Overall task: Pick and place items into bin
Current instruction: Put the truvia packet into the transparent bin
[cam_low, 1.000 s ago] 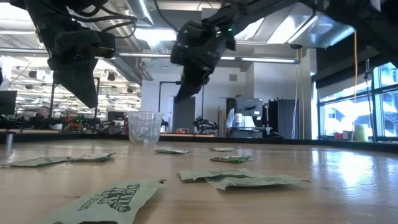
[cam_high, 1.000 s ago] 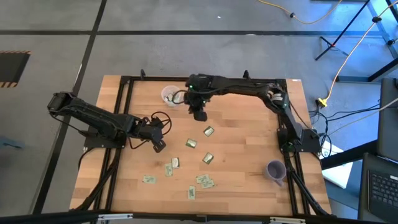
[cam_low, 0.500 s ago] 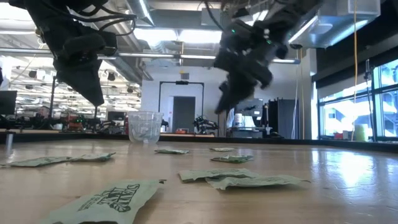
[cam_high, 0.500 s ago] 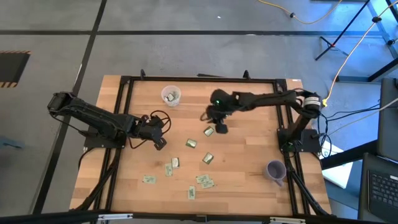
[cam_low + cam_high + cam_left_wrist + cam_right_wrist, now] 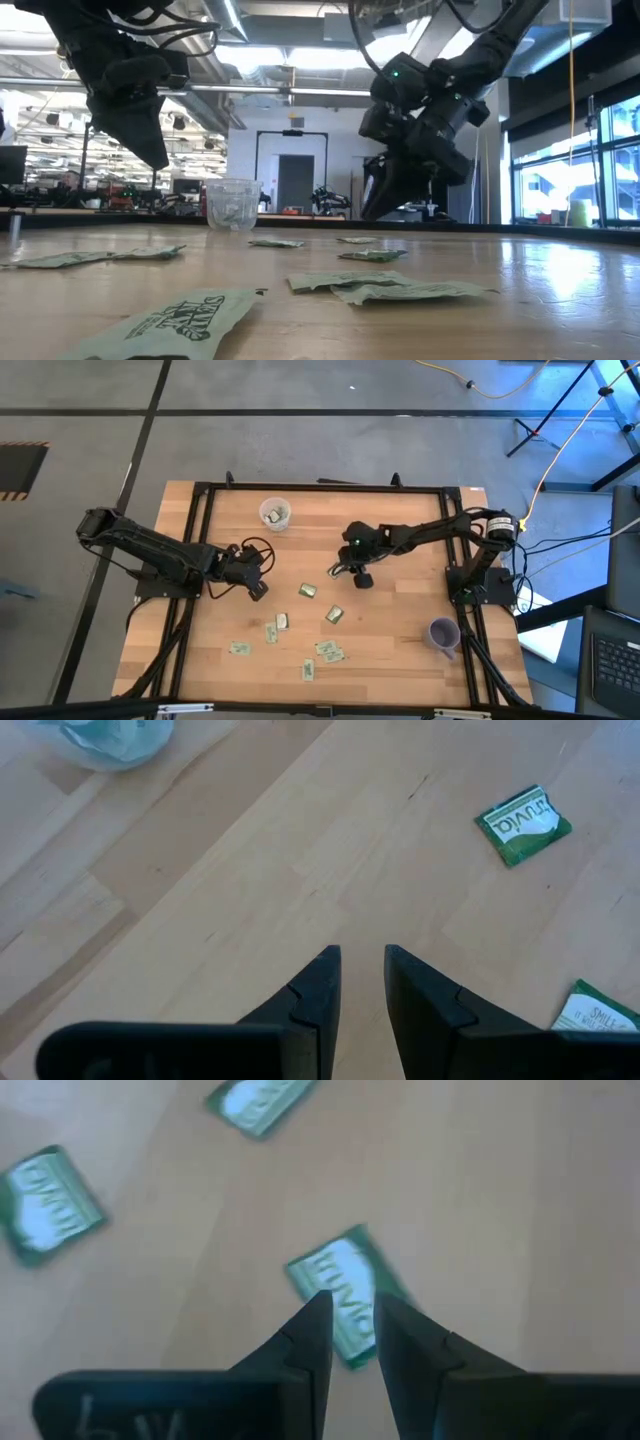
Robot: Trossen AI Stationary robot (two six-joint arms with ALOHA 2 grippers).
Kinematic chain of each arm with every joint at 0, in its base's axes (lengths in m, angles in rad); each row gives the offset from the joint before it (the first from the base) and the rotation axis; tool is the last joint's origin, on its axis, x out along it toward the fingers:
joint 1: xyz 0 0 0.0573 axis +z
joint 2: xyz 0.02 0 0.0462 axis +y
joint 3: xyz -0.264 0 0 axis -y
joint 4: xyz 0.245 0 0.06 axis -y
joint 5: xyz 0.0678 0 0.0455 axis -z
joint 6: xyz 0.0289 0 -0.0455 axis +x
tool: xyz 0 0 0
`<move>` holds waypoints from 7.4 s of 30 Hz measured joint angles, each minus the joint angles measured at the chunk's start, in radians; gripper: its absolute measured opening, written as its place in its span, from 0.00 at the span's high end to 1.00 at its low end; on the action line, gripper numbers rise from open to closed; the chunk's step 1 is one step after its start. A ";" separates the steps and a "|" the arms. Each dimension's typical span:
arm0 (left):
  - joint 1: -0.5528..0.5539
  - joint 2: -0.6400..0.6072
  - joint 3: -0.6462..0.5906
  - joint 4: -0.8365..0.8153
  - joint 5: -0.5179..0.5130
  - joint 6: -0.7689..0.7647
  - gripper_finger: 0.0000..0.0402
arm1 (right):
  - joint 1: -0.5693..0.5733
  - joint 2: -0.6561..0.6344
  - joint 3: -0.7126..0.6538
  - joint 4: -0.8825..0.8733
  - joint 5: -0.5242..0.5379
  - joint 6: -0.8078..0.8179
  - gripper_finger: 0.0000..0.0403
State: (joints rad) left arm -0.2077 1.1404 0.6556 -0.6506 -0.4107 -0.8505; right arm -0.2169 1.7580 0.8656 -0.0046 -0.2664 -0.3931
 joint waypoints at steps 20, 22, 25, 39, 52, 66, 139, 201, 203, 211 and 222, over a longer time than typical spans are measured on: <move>0.000 0.000 0.000 0.003 0.003 0.000 0.81 | 0.005 0.089 0.001 0.026 0.055 0.005 0.80; 0.000 0.000 0.000 0.003 0.004 0.000 0.81 | 0.005 0.089 0.001 0.024 0.057 0.017 0.80; 0.000 0.000 0.000 0.003 0.004 0.000 0.81 | 0.005 0.090 0.002 0.020 0.059 0.023 0.80; 0.000 0.000 0.000 0.003 0.004 0.000 0.81 | 0.004 0.092 0.001 0.017 0.067 0.021 0.95; 0.000 0.000 0.000 0.003 0.042 0.000 0.81 | -0.003 0.102 0.169 -0.123 0.077 0.014 0.97; 0.000 0.000 0.000 0.003 0.075 0.000 0.81 | -0.077 0.124 0.633 0.031 0.067 -0.005 0.97; 0.019 0.018 0.000 0.341 -0.015 0.368 0.81 | -0.219 0.007 0.616 -0.423 -0.018 0.085 0.79; 0.187 0.604 0.004 0.902 0.377 0.796 0.78 | -0.208 -0.475 0.012 -0.171 0.226 0.367 0.79; 0.186 0.607 0.005 0.904 0.378 0.794 0.80 | -0.208 -0.475 0.012 -0.171 0.226 0.366 0.79; 0.186 0.597 0.001 0.903 0.379 0.796 0.88 | -0.208 -0.475 0.012 -0.171 0.226 0.366 0.79; 0.194 0.498 -0.004 0.913 0.387 0.793 0.95 | -0.208 -0.475 0.012 -0.172 0.225 0.363 0.79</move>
State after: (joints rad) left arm -0.0140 1.6387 0.6518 0.2621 -0.0241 -0.0570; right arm -0.4248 1.2835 0.8776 -0.1764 -0.0410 -0.0299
